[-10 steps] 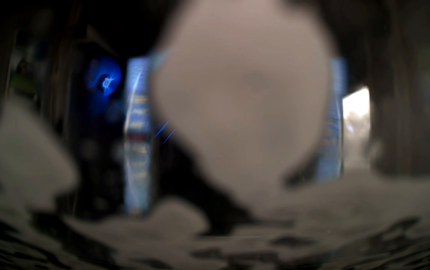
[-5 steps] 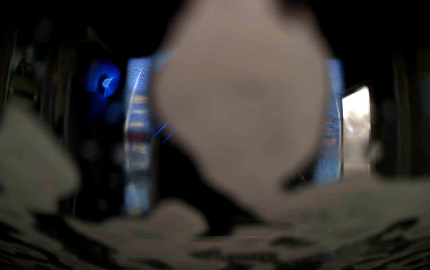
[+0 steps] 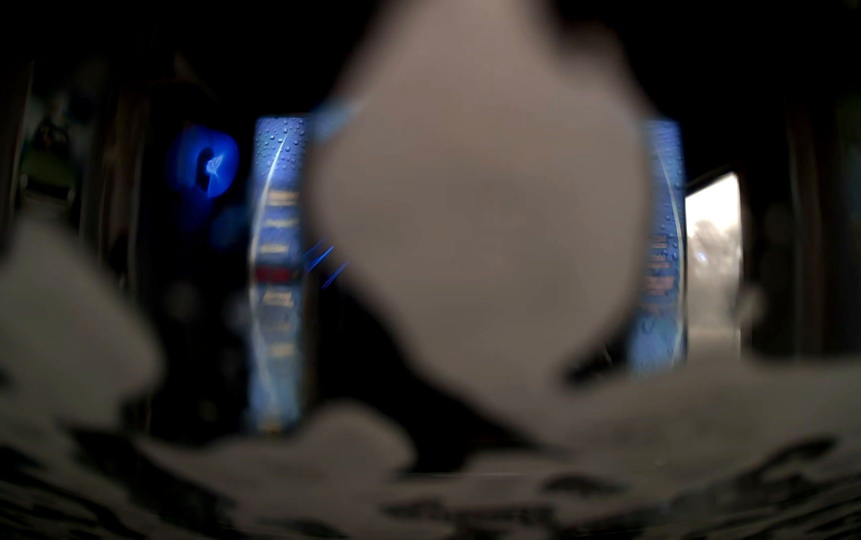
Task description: Follow the waypoints while adhering to traffic rules and regulations
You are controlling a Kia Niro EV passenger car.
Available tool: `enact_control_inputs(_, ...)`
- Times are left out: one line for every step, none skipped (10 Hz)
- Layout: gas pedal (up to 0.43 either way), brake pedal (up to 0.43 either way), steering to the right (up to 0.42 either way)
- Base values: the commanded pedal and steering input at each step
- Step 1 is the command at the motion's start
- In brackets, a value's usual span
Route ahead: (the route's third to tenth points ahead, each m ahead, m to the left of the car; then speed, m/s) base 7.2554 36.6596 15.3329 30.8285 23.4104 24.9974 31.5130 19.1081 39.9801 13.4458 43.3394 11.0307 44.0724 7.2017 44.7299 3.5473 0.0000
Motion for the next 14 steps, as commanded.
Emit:
enact_control_inputs(0.000,0.000,-0.015)
enact_control_inputs(0.000,0.000,-0.015)
enact_control_inputs(0.000,0.000,-0.015)
enact_control_inputs(0.000,0.000,-0.014)
enact_control_inputs(0.000,0.000,-0.014)
enact_control_inputs(0.000,0.000,-0.014)
enact_control_inputs(0.000,0.000,-0.014)
enact_control_inputs(0.000,0.000,-0.014)
enact_control_inputs(0.000,0.000,-0.014)
enact_control_inputs(0.000,0.000,-0.014)
enact_control_inputs(0.000,0.000,-0.014)
enact_control_inputs(0.000,0.000,-0.014)
enact_control_inputs(0.000,0.000,-0.014)
enact_control_inputs(0.000,0.000,-0.015)
